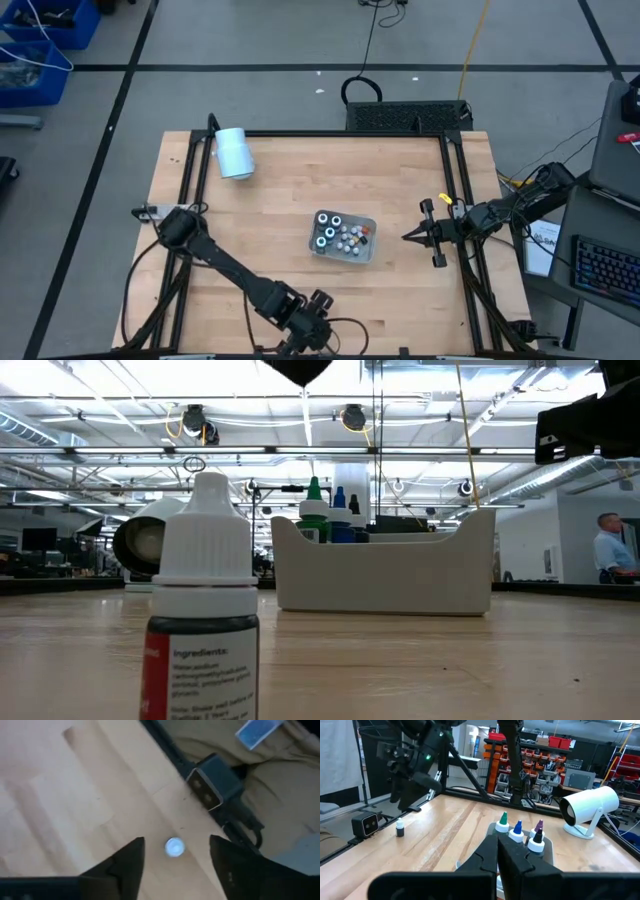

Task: Pick & Place food coloring
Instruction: Put the small red food coloring bottle into the bin

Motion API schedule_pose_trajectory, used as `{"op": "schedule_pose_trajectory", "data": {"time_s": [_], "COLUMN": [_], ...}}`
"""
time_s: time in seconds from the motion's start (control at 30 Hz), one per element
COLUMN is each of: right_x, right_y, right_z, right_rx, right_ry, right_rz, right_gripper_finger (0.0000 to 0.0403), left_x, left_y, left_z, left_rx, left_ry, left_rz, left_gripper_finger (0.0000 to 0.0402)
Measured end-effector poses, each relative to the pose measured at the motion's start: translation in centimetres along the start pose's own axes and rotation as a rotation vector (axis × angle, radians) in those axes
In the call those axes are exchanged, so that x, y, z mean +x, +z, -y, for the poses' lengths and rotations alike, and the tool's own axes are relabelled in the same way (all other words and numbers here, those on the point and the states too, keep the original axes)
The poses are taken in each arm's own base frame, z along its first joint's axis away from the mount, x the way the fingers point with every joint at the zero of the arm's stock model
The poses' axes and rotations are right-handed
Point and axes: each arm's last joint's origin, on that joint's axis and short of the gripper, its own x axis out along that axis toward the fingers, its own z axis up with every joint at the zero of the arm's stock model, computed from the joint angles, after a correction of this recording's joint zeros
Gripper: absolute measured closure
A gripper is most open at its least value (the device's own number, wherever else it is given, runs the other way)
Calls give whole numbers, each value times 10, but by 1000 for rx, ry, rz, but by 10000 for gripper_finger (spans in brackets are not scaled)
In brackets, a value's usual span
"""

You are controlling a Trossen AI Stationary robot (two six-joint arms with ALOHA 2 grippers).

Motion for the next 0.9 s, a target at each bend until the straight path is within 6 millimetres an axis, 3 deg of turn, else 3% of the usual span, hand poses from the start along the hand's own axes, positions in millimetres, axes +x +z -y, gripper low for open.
{"op": "schedule_pose_trajectory", "data": {"time_s": [0.17, 0.3, 0.7, 0.9], "right_x": [0, 0, 0, 0], "right_y": [0, 0, 0, 0], "right_z": [0, 0, 0, 0], "right_rx": [0, -1, -2, -2], "right_ry": [0, 0, 0, 0], "right_rz": [0, 0, -1, 0], "right_gripper_finger": [403, 403, 403, 403], "left_x": [13, 19, 36, 38], "left_y": [-7, -11, -30, -31], "left_z": [6, 5, -4, -5], "left_rx": [46, 59, 39, 44], "left_ry": [-39, -15, -56, -47], "left_rz": [32, 31, 22, 50], "left_gripper_finger": [124, 109, 151, 164]}}
